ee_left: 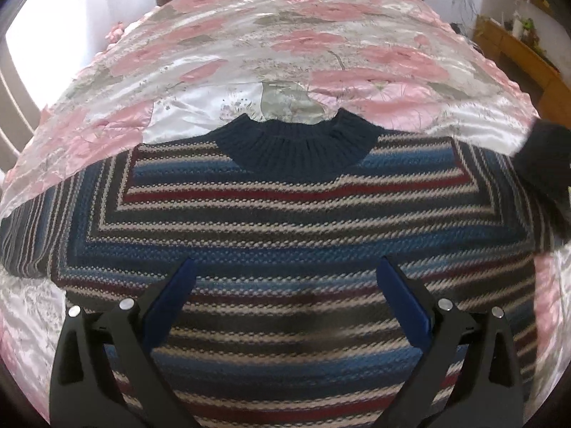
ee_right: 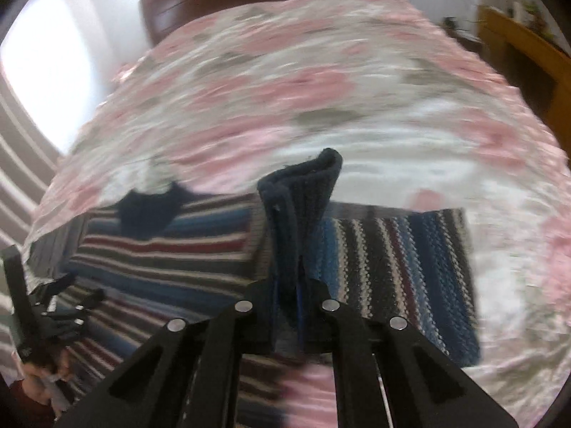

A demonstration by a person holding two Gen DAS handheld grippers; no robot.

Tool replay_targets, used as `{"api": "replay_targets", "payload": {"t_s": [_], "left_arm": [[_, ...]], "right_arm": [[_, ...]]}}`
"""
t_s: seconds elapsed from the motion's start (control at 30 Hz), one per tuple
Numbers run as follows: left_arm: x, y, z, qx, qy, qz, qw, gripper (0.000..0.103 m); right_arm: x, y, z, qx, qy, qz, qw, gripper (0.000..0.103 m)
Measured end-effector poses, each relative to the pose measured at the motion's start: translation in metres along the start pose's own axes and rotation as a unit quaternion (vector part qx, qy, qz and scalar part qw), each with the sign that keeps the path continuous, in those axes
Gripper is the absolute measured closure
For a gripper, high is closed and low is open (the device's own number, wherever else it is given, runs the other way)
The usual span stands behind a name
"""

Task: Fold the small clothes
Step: 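Grasp the sweater sleeve cuff with the right gripper and lift it, then fold the held sleeve across the sweater body with the right gripper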

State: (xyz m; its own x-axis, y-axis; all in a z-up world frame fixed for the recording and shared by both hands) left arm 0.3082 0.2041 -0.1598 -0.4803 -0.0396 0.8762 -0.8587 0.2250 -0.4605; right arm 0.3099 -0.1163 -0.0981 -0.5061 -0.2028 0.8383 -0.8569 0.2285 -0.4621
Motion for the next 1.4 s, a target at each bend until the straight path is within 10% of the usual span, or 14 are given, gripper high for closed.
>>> {"api": "replay_targets", "payload": {"t_s": [0.33,0.5,1.17,1.4], "left_arm": [[-0.005,0.016,-0.028,0.044,0.049,-0.007,0.9978,0.003],[-0.007,0.017,-0.015,0.033,0.055,-0.011,0.9979,0.003],[-0.058,-0.012,0.127,0.059,0.17,-0.086,0.98,0.004],[-0.061,-0.022,0.147,0.035,0.147,-0.09,0.9844,0.054]], "right_arm": [[-0.061,0.046,-0.082,0.038,-0.032,-0.069,0.996,0.094],[-0.066,0.06,-0.076,0.022,-0.041,-0.091,0.995,0.065],[0.026,0.046,0.066,-0.04,-0.038,-0.003,0.998,0.065],[0.032,0.05,0.069,-0.025,-0.039,0.011,0.999,0.065]]}}
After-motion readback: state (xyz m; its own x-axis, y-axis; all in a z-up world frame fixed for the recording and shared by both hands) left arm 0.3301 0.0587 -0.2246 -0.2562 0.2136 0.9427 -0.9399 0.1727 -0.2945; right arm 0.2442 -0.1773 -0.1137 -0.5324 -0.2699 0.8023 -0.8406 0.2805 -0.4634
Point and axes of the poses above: each gripper's, at about its wrist camera, not at the fingertips, and x roughly against the way its jaws point, z to its right, y to its underside, the point moved 10 cm from there along -x, roughly the way its jaws point, and after that the axes turned 10 degrees about -x, right-handed, at the moved point
